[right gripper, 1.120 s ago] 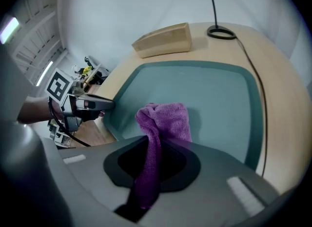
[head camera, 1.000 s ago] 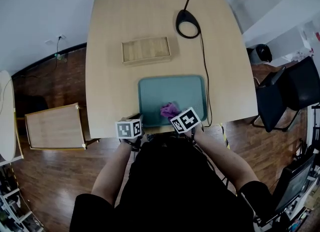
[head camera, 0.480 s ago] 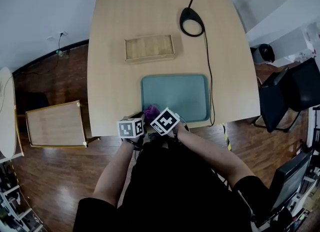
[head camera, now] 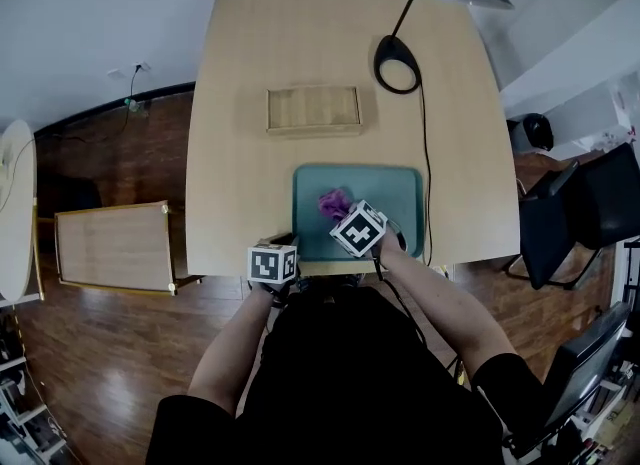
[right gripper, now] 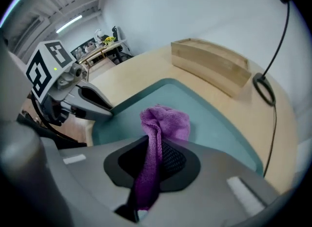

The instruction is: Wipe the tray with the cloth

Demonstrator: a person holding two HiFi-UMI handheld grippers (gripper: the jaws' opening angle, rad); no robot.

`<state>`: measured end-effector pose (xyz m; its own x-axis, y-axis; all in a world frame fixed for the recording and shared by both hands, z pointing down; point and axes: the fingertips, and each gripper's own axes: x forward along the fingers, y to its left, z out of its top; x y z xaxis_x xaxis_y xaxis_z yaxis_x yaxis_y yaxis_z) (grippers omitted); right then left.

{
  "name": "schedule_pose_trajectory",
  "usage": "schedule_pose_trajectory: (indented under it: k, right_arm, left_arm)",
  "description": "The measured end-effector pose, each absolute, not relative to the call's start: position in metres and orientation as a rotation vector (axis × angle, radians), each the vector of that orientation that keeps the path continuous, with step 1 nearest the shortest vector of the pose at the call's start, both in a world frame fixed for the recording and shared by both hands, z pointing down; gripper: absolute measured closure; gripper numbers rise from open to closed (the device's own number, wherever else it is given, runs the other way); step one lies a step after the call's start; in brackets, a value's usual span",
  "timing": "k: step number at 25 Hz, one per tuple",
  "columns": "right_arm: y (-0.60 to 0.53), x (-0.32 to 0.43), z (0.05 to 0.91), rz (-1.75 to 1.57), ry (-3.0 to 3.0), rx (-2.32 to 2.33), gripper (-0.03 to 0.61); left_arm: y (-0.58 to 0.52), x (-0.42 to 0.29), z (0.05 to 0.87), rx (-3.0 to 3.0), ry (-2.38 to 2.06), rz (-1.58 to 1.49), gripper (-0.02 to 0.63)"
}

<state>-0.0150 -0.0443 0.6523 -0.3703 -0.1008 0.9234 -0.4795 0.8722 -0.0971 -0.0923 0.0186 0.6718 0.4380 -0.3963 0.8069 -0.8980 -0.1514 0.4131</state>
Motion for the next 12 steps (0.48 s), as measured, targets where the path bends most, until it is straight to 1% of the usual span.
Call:
schedule_pose_trajectory:
  k: [6,12]
  right_arm:
    - [-0.1,-0.04,0.647,0.214,-1.932,0.353,0.528]
    - [-0.125,-0.077,0.651,0.124,-1.913,0.28,0.528]
  left_arm:
    - [0.018,-0.095,0.667,1.739,-1.131,0.682,0.557]
    - [0.014,-0.091,0.662,1.768,-1.112,0.659,0.557]
